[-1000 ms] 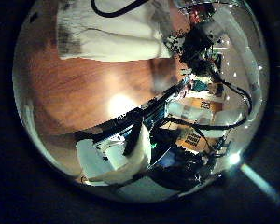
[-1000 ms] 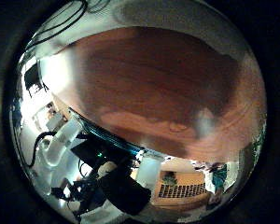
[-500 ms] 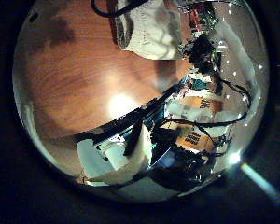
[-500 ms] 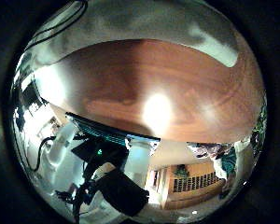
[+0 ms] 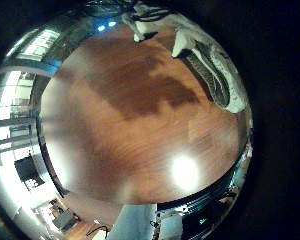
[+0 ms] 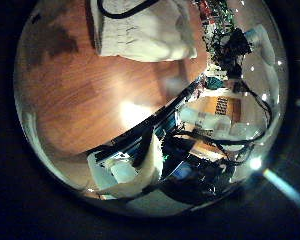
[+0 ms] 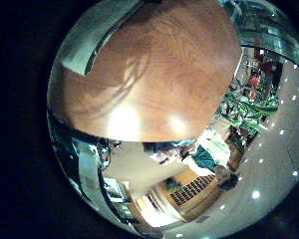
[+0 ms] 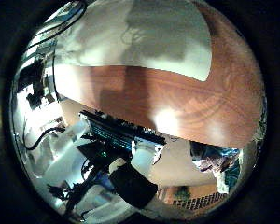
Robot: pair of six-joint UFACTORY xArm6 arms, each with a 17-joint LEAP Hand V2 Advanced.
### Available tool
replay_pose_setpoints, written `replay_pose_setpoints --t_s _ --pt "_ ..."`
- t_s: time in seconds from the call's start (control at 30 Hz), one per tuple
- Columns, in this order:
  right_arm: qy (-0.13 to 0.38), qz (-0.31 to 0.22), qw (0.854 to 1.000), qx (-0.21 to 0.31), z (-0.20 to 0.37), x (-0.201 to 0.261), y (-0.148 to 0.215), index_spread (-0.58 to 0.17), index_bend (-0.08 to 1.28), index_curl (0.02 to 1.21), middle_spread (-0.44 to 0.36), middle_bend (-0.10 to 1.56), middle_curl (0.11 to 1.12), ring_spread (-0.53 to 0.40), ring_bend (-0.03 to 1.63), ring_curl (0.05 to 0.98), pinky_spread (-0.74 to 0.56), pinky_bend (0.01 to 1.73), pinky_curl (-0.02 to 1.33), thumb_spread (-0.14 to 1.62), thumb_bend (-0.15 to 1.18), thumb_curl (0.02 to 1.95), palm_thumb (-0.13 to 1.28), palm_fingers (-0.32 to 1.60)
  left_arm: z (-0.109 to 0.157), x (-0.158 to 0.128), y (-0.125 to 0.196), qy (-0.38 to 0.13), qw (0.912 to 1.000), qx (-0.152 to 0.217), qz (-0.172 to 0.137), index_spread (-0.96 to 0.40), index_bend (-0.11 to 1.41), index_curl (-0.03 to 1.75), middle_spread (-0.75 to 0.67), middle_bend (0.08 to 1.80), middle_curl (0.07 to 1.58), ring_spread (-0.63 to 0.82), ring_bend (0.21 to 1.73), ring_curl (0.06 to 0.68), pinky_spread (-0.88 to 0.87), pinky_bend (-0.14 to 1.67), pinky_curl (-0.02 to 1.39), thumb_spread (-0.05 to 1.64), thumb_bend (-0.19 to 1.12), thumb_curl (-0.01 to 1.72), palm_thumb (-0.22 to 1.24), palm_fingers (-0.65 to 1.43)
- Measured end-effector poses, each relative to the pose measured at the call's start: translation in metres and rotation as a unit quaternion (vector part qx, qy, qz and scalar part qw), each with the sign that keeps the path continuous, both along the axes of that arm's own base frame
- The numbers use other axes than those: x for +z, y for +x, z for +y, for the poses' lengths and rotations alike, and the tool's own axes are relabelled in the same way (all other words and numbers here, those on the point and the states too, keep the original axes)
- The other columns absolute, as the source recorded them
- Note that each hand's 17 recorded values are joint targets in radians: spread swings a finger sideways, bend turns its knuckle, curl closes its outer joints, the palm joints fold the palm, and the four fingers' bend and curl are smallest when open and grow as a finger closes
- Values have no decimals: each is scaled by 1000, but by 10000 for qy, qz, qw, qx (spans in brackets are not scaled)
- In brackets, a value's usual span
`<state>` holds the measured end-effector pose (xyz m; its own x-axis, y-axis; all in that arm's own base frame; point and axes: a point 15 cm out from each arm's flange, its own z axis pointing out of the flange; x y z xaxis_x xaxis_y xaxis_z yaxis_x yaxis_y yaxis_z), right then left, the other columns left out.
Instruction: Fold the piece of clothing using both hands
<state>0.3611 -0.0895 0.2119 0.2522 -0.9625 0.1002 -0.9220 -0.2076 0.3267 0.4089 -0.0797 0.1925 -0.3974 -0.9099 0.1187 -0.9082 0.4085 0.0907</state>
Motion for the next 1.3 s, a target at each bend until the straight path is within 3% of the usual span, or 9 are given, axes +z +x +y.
replay_pose_setpoints --t_s 0.1,0.37,0.43,0.8,1.3 --pt "47 -5 9997 -248 -15 -1 -4 -429 134 219 -42 201 335 158 395 291 340 412 346 1236 -17 246 258 5 -7 -7 13 -18 9999 -52 -155 -63 184 371 322 165 240 510 559 221 564 351 315 1161 -20 299 203 -2" --pt "385 -268 9978 -468 -5 -6 8 -430 142 221 -39 215 345 153 413 289 335 419 338 1252 -14 242 242 34 -37 -22 66 -113 9941 -211 -1056 -63 183 369 298 167 238 506 558 219 551 350 314 1179 -15 297 209 -3" --pt "542 -412 9956 -638 -5 -8 14 -429 149 224 -39 210 344 149 423 288 332 415 334 1263 -10 241 253 49 -46 -27 73 -128 9930 -245 -1146 -63 184 370 294 166 237 502 560 219 549 352 315 1181 -16 297 213 -1" --pt "809 -915 9880 -950 -7 -19 76 -406 140 234 -25 210 351 134 455 291 335 416 326 1283 -11 261 347 91 -39 -63 51 159 9993 -174 -299 -59 199 388 267 168 242 491 545 213 548 333 308 1188 -18 299 226 26" --pt "749 -551 9871 -1300 -13 -50 145 -363 141 232 53 201 352 182 461 283 353 456 325 1220 -19 278 345 43 -11 -43 23 271 9993 -71 -235 -51 188 389 253 177 259 491 523 207 554 299 303 1194 -19 292 220 56"
